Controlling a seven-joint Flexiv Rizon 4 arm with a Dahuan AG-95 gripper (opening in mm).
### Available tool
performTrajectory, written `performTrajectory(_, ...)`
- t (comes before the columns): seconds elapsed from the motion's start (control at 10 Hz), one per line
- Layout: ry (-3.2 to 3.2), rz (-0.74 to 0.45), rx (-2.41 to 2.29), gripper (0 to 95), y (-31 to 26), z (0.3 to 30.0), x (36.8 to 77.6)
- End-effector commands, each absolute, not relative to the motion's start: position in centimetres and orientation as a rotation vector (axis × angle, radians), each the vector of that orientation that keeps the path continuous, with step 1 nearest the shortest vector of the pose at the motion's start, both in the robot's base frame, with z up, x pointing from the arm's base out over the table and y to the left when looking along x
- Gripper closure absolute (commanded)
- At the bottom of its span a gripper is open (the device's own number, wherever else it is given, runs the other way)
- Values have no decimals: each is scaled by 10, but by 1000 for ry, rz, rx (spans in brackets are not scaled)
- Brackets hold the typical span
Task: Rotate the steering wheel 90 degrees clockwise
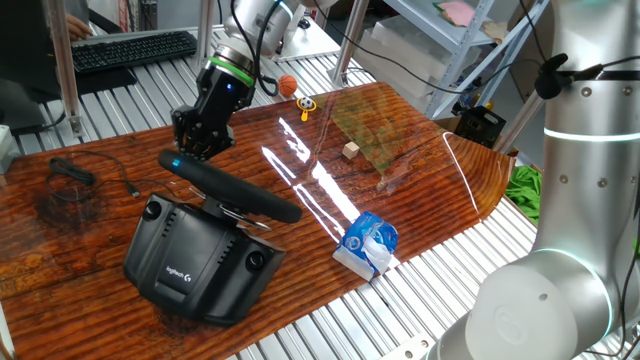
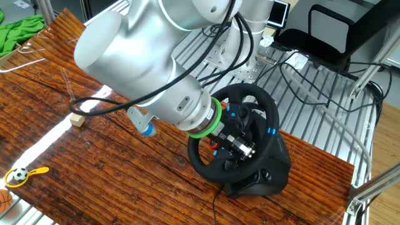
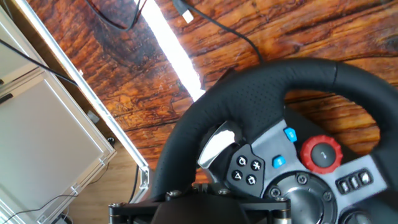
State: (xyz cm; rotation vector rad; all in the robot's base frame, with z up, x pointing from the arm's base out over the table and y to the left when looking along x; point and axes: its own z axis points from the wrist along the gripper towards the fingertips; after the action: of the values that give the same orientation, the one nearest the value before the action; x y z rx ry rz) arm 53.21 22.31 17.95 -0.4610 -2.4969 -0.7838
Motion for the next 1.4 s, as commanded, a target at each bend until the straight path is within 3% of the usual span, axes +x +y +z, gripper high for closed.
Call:
performTrajectory(0.1, -2517, -779, -457, 950, 218, 176, 534)
performTrajectory(1.4, -2639, -695, -423, 950, 196, 159, 549)
